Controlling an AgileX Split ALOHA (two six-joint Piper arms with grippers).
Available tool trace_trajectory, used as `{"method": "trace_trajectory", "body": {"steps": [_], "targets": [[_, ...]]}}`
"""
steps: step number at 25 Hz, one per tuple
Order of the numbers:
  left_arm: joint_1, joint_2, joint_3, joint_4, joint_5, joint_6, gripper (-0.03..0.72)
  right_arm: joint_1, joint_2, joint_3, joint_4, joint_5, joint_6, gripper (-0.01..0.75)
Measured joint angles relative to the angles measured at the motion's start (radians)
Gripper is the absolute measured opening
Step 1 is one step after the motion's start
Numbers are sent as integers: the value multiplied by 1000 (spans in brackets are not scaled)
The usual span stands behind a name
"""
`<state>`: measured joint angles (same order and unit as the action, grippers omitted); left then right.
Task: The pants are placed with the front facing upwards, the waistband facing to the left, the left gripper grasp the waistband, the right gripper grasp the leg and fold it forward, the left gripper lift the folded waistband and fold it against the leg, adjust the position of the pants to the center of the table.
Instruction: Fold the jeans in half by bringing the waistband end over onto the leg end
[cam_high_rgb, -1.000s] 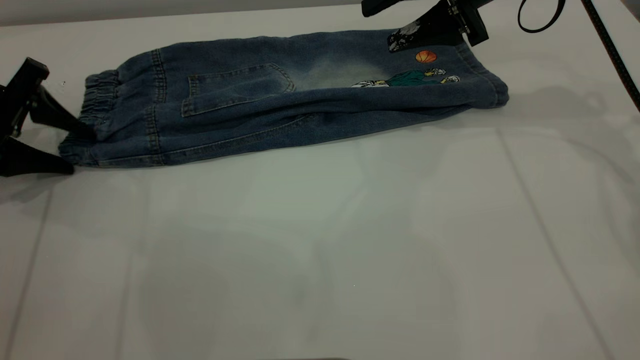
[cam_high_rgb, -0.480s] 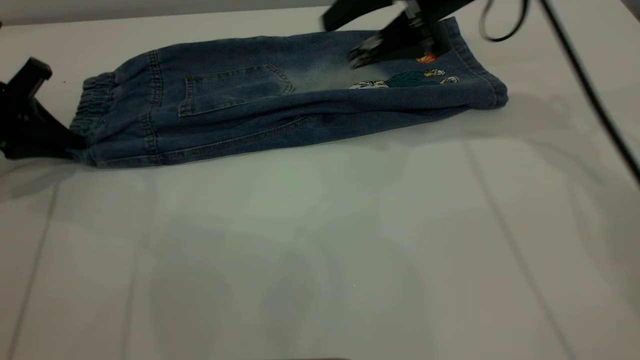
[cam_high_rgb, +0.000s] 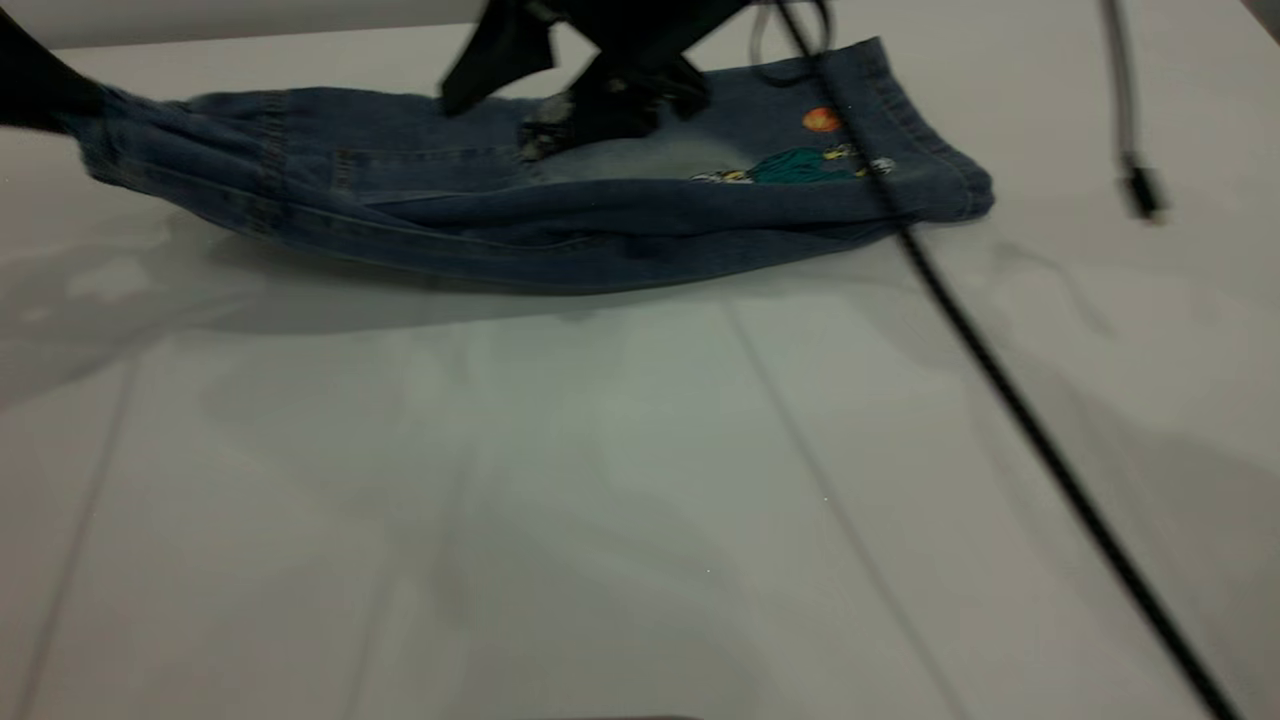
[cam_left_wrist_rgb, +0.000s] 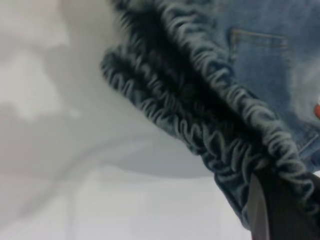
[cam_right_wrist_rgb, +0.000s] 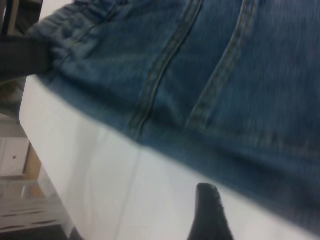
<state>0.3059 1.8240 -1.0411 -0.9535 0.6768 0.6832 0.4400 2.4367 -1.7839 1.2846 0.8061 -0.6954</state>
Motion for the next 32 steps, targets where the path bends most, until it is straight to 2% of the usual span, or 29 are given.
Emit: {"method": "trace_trajectory", "body": {"steps": [4,7,15,19,25,28,32], "targets": [[-1,-83,7,41,18,-12,64,2,92,-120,-41,-3,70,416],[-14,-145,7,51,22,-13,64,6,156,-157,-44,2,101,416],[-157,-227,7,60,-3,-13,64,75,200,-183,-64,65,103,416],[-204,-227,7,59,-23,3,64,40,200,-252,-178,145,133,416],[-268,-235,-26,62,-31,11,64,-51,200,-318,-408,174,229,416],[-333,-235,-77,61,-40,11,64,-51,201,-318,-503,186,267,416],[-427,-228,-128,61,-88,-3,64,-23,201,-318,-527,190,277,416]]}}
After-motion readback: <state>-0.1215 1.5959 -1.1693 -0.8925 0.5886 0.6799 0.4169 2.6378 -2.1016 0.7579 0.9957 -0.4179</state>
